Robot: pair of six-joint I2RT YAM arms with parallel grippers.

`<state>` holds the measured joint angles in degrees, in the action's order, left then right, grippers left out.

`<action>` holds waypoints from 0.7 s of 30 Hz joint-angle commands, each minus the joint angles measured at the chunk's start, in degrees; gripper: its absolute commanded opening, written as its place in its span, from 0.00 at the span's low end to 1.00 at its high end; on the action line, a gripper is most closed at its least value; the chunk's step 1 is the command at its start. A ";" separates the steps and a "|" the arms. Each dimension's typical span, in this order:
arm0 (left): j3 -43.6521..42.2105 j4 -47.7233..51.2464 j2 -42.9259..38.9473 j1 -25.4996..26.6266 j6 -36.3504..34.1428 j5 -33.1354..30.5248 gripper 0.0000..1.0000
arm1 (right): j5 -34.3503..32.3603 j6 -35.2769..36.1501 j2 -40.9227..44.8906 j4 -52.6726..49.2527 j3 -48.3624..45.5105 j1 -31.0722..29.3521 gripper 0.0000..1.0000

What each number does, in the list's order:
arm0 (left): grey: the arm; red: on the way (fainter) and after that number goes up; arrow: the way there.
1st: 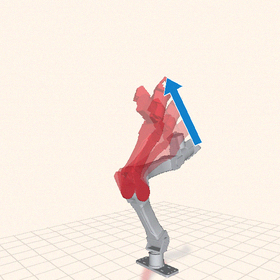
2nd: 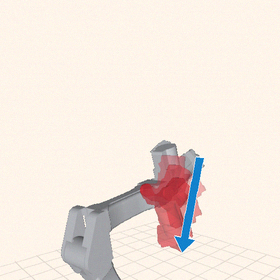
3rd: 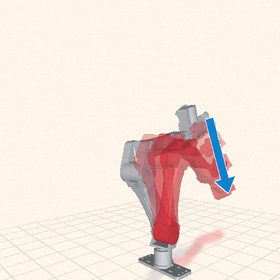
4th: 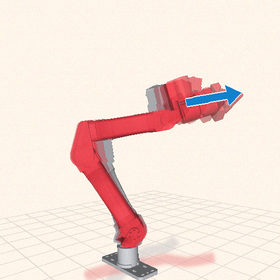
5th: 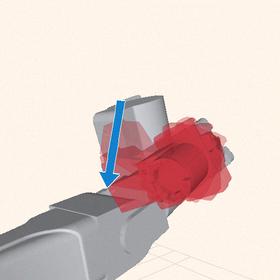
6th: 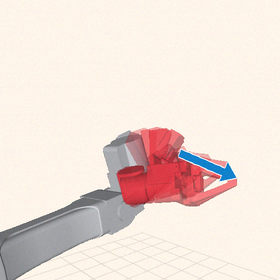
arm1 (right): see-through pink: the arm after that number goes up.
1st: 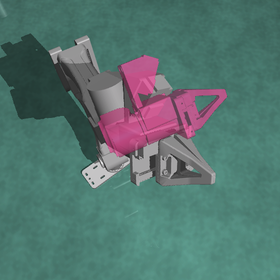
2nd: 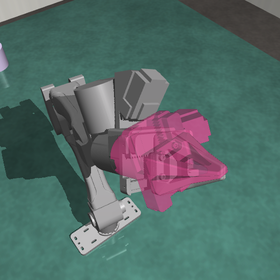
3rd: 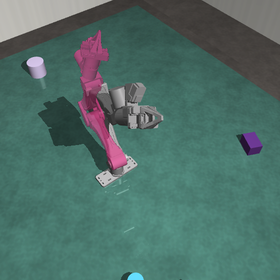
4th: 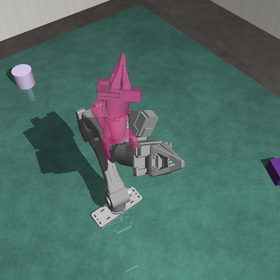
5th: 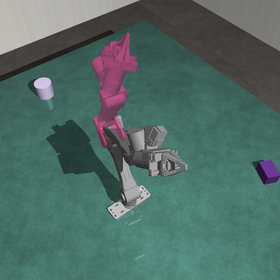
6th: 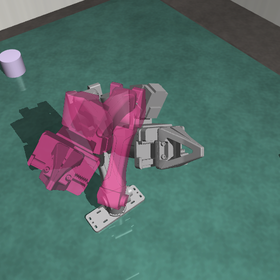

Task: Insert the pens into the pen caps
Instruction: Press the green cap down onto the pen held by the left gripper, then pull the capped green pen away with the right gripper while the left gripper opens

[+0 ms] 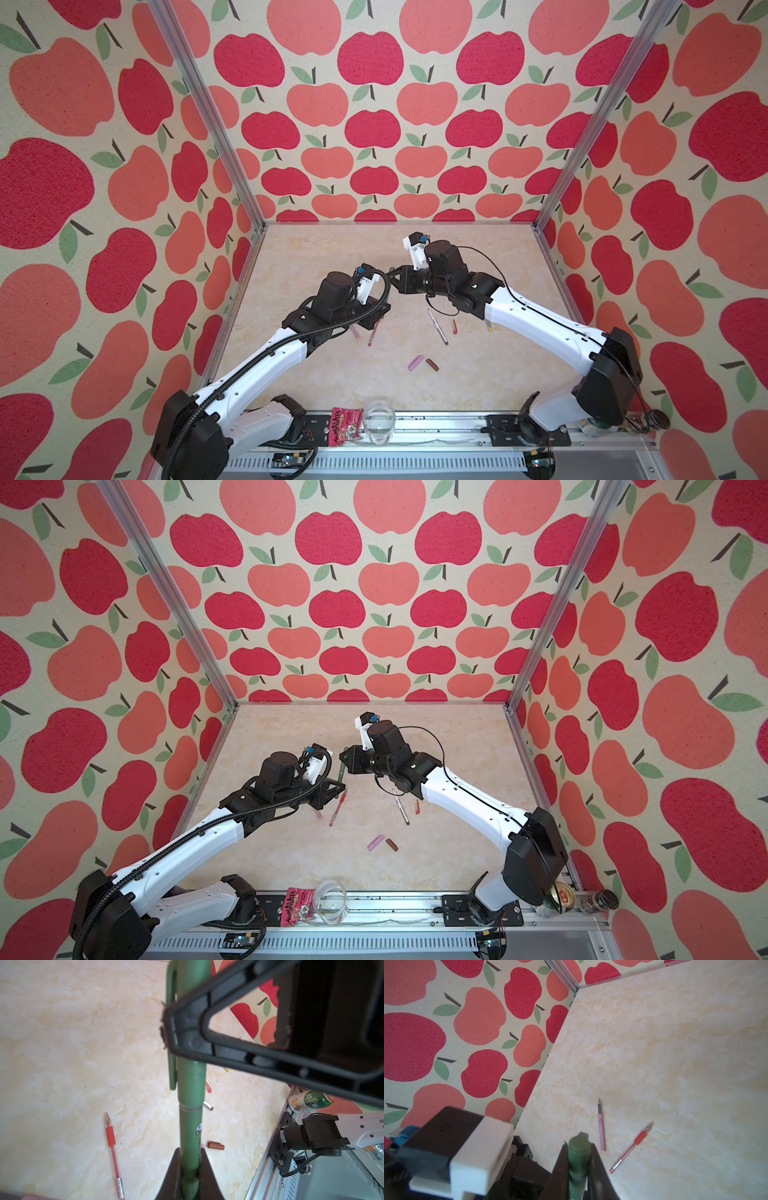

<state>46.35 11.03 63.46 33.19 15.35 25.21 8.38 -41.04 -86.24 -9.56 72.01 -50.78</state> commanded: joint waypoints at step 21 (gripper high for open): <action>12.91 -15.42 0.45 -2.21 -5.80 -1.74 0.00 | 4.93 -4.55 -0.98 -7.09 -13.06 -6.49 0.05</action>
<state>50.33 19.20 65.69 32.32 10.92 24.97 4.86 -46.85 -84.84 2.09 63.72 -52.56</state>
